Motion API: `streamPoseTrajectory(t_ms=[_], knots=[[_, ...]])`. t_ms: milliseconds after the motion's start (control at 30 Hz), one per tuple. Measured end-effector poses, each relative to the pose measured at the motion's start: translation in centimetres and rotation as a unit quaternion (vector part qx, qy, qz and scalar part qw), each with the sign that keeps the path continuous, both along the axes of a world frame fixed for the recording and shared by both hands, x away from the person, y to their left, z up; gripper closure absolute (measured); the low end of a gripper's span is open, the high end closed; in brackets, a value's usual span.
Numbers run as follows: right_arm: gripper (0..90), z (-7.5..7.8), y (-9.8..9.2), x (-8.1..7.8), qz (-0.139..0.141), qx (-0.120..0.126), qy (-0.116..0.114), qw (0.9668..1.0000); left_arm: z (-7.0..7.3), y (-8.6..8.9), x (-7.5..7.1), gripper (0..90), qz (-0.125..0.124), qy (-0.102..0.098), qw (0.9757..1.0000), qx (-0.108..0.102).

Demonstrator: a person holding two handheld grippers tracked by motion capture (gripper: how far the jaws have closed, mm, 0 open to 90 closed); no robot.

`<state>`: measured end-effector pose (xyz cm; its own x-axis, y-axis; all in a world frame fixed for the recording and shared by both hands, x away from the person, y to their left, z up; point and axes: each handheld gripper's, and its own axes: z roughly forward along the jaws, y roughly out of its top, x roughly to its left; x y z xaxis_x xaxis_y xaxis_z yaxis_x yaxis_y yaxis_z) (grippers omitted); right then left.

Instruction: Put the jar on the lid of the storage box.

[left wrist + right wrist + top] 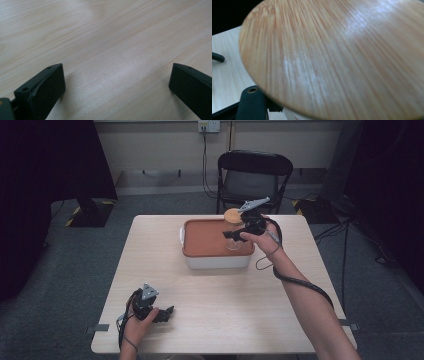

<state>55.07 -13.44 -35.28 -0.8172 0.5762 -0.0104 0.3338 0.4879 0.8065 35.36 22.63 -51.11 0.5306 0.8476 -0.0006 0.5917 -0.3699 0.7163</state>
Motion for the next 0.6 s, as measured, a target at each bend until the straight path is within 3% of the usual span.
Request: streamPoseTrajectory(t_ms=[600], knots=[[26.1,-1.8,-0.1,0.9,-0.022,-0.004,0.011,0.9997,0.0,0.0,0.0,0.1,0.0,0.0,1.0,0.0]])
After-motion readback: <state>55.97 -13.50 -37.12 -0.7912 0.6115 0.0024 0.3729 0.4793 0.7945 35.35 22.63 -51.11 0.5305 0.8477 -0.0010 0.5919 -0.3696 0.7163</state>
